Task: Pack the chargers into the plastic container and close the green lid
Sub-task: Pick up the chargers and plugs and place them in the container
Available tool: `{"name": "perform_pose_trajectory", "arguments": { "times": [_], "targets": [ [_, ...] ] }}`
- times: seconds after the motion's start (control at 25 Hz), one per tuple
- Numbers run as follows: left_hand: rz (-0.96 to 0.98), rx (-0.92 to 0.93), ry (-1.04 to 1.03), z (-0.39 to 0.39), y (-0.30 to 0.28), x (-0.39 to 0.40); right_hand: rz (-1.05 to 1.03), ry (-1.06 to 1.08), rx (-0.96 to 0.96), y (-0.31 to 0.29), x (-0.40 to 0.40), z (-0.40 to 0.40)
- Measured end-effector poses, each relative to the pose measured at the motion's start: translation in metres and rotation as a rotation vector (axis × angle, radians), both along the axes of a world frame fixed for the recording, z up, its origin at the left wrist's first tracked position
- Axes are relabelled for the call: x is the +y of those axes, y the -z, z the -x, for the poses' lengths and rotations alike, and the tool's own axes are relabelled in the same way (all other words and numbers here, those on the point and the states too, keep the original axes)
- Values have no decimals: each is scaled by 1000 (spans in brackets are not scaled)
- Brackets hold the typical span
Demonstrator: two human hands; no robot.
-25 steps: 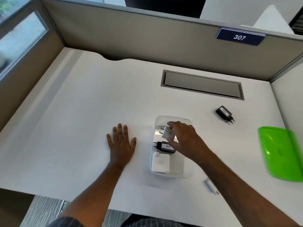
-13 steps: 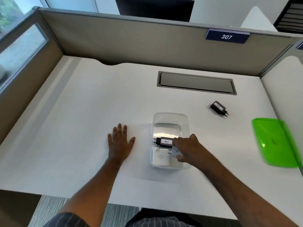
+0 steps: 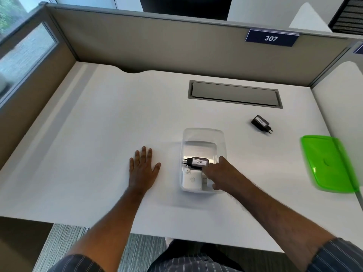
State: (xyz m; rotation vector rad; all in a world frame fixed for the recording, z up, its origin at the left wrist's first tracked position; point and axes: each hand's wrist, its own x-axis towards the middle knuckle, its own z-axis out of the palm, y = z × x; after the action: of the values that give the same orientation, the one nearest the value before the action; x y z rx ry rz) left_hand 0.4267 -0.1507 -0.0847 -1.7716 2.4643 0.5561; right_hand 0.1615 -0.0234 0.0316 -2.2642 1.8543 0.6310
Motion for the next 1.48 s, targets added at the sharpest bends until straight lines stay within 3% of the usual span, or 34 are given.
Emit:
{"name": "perform_pose_trajectory", "arguments": {
  "times": [0.2,0.4,0.56,0.72,0.84,1.08,1.48],
  "targets": [
    [-3,-5,-3,-3,-2,8,-35,-23,39,9,1,-2],
    [-13,-14,-14,-1,-3,13,60,21,-75,13,4,3],
    [-23,-21,-14,1,-3,14,397,135,-300,5,15,13],
    [-27,-31,-25,4,-2,21,652,424,-629,7,44,38],
    [-34,-27,-23,6,-2,25,608,674,-737,22,71,57],
    [-49,-36,-19,6,-3,25,279,952,-525,60,125,91],
    [-42,-40,-23,8,2,24,103,1006,-442,93,152,97]
  ]
}}
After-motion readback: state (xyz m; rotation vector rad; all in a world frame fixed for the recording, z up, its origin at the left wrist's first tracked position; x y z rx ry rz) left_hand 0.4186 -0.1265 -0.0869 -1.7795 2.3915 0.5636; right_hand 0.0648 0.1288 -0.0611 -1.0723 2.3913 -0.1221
